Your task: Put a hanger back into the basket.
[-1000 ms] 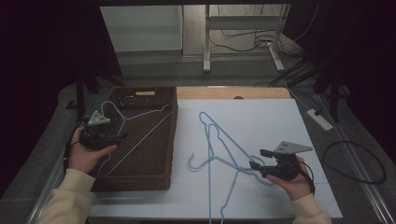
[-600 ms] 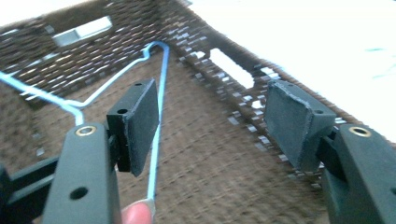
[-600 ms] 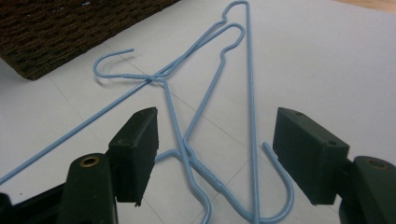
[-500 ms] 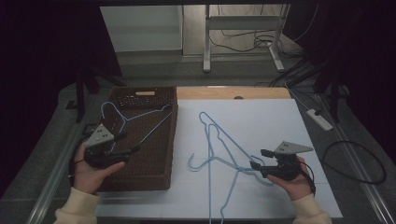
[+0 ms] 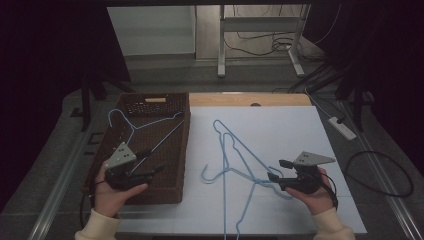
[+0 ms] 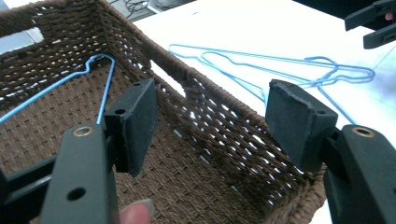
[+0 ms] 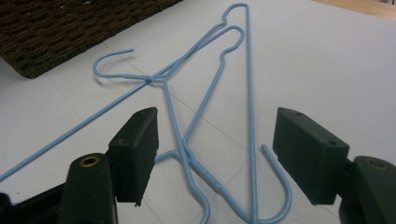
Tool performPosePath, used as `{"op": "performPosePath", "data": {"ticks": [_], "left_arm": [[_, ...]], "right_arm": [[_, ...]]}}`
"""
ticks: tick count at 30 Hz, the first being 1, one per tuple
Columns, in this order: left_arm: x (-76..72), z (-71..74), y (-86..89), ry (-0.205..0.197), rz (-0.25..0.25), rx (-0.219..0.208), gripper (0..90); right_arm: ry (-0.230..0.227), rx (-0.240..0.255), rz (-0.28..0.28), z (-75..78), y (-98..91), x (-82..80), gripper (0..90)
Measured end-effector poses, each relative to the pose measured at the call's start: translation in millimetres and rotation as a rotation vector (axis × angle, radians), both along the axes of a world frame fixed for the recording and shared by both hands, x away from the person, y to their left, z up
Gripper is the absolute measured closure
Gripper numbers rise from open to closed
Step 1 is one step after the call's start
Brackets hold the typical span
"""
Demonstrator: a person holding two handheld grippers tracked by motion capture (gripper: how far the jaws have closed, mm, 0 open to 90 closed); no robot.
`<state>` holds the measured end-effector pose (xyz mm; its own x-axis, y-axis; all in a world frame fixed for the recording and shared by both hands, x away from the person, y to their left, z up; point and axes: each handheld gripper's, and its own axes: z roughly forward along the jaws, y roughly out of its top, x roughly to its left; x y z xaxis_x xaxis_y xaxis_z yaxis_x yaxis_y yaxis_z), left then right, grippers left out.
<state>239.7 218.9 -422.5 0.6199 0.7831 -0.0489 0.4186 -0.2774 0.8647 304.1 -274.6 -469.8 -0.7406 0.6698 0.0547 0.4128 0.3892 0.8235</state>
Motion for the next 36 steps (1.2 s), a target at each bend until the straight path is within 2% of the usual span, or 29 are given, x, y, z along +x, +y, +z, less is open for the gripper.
{"op": "performPosePath", "data": {"ticks": [12, 19, 24, 25, 28, 31, 32, 35, 36], "left_arm": [[0.2, -7.0, -5.5, 0.022, -0.023, -0.003, 33.9], [-1.2, -6.9, -6.6, 0.018, -0.035, -0.006, 33.9], [-1.9, -7.9, -8.6, 0.020, -0.047, -0.002, 33.8], [-2.4, -8.2, -8.8, 0.020, -0.049, 0.001, 33.8], [-3.3, -8.8, -9.2, 0.022, -0.052, -0.001, 33.8], [-4.1, -10.0, -11.3, 0.024, -0.059, 0.004, 33.7], [-4.1, -10.0, -11.3, 0.024, -0.059, 0.004, 33.6], [-4.6, -9.8, -13.4, 0.022, -0.065, 0.004, 33.6], [-5.0, -9.4, -14.2, 0.022, -0.069, 0.006, 33.5]], "right_arm": [[-0.010, -0.040, 0.005, -0.2, 3.6, -0.9, 32.7], [-0.018, -0.068, 0.008, 0.0, 7.9, -2.6, 33.3], [-0.017, -0.109, 0.014, -1.3, 13.3, -3.5, 34.2], [-0.022, -0.136, 0.019, -0.9, 17.5, -4.1, 34.9], [-0.023, -0.156, 0.019, -0.5, 21.1, -4.1, 34.9], [-0.011, -0.209, 0.036, 1.5, 31.0, -2.3, 36.3], [-0.011, -0.209, 0.036, 1.5, 31.0, -2.3, 36.3], [0.020, -0.233, 0.046, 3.8, 37.9, 0.9, 37.7], [0.039, -0.263, 0.062, 4.6, 44.5, 4.6, 39.0]]}}
